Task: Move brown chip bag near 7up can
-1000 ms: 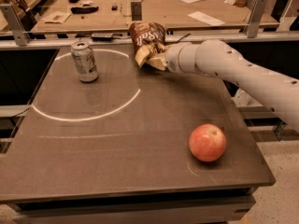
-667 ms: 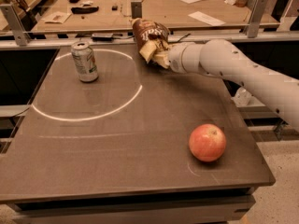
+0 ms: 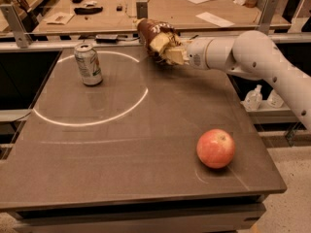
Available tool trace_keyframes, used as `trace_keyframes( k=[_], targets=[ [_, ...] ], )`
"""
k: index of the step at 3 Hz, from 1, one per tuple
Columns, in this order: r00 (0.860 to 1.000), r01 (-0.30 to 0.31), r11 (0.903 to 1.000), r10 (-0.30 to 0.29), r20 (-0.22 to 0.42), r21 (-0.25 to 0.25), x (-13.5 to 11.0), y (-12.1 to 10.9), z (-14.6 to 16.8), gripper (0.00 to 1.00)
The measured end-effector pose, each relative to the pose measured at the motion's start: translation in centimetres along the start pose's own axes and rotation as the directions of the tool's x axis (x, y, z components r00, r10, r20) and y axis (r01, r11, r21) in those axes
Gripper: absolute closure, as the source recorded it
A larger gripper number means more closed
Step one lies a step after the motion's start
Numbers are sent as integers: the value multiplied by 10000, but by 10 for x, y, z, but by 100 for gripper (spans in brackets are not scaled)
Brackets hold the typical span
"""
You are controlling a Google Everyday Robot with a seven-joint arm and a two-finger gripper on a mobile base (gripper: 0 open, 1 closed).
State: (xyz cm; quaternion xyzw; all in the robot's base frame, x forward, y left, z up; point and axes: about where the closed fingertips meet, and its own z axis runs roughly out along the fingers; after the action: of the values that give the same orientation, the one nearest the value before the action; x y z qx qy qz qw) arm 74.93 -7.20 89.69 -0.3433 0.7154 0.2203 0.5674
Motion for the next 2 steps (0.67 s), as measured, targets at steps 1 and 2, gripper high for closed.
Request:
trace_keyframes(
  k=[1,2],
  targets=[
    [9988,-13,9929,71,480,-1192,-14,6,-7,100],
    [9975,102,9768,49,701,-2139,-23,19,-13,100]
  ],
)
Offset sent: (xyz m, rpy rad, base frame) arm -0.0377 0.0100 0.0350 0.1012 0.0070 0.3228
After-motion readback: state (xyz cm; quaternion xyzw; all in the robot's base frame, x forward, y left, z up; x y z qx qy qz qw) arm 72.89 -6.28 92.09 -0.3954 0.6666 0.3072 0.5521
